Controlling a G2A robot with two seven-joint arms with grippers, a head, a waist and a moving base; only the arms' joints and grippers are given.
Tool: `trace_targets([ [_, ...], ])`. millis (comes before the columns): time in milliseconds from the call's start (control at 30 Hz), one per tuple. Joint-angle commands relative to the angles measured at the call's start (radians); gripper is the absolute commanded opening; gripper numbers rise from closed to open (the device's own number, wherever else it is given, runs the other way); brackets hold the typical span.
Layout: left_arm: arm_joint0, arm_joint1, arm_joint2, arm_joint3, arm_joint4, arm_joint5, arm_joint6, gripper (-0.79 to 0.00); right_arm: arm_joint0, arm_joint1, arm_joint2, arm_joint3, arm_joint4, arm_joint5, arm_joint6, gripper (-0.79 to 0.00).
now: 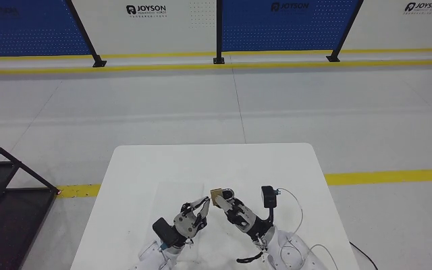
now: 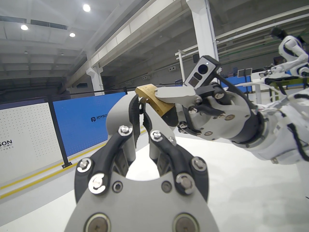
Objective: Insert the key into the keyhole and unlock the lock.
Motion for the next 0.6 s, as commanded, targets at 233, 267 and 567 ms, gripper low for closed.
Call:
trace_targets([
  [233, 0.004, 0.002, 0.006, -0.001, -0.027, -0.028, 0.01, 0.0, 0.0, 0.002, 0.001, -0.001, 0.004, 0.0, -0.011, -0.785],
  [267, 0.006, 0.003, 0.006, -0.004, -0.033, -0.043, 0.01, 0.0, 0.0, 0.003, 0.001, -0.001, 0.005, 0.001, -0.013, -0.785],
  [567, 0.039, 0.018, -0.017, -0.036, -0.097, -0.168, -0.034, 0.0, 0.001, 0.005, 0.004, 0.0, 0.005, -0.005, -0.023, -0.785],
])
